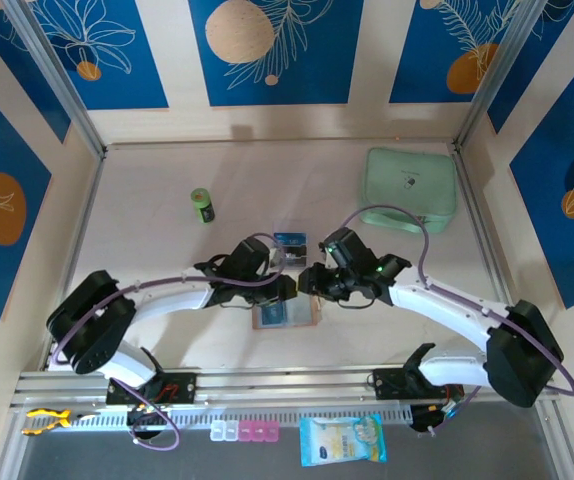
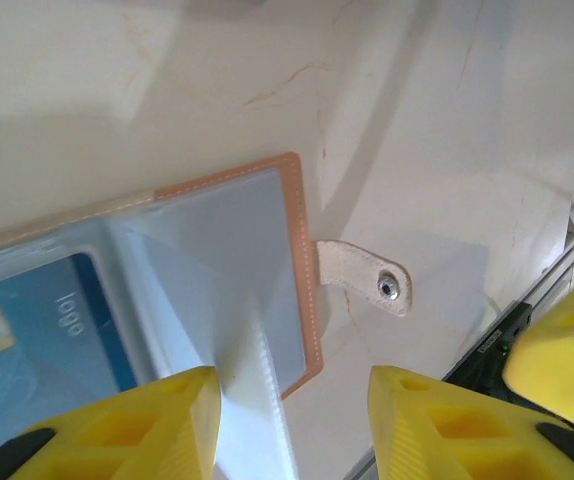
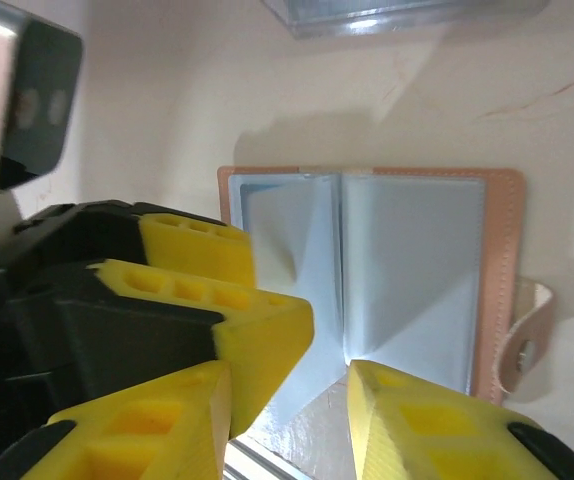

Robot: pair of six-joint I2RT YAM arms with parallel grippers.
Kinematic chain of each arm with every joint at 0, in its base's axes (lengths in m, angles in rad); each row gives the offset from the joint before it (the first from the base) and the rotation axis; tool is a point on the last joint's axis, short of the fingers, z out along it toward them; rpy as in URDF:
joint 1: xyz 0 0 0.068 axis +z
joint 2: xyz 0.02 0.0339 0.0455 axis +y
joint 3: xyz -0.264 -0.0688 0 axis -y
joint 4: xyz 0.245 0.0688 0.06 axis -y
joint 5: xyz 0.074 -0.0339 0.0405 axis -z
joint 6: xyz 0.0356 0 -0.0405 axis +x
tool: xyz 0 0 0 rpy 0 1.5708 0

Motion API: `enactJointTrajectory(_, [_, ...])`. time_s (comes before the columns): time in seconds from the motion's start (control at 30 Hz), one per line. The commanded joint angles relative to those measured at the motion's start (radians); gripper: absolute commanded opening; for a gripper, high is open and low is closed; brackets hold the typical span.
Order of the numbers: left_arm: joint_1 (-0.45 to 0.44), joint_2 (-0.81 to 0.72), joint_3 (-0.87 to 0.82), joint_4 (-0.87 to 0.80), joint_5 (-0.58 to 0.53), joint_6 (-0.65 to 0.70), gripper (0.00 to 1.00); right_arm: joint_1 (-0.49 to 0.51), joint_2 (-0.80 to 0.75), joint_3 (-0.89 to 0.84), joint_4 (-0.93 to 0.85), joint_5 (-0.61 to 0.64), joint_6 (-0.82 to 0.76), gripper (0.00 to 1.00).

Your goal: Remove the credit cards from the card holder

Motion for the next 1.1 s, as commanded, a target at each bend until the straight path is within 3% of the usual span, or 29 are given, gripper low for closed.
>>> enactJointTrajectory(0.0, [-0.021, 0.039, 0.045, -0.001, 0.021, 0.005, 0.45, -0.024, -0.054, -0.029, -0.065, 0.016, -0.016, 0.37])
enactJointTrajectory(0.5, [-0.046, 0.131, 0.070, 0.050, 0.039, -0.006, 0.48, -0.095, -0.134, -0.093, -0.076, -0.015, -0.010, 0.42])
enactJointTrajectory(1.07, [0.006, -0.035, -0.035, -0.025, -0.017, 0.048, 0.40, -0.035, -0.014, -0.088, 0.052, -0.060, 0.020, 0.39])
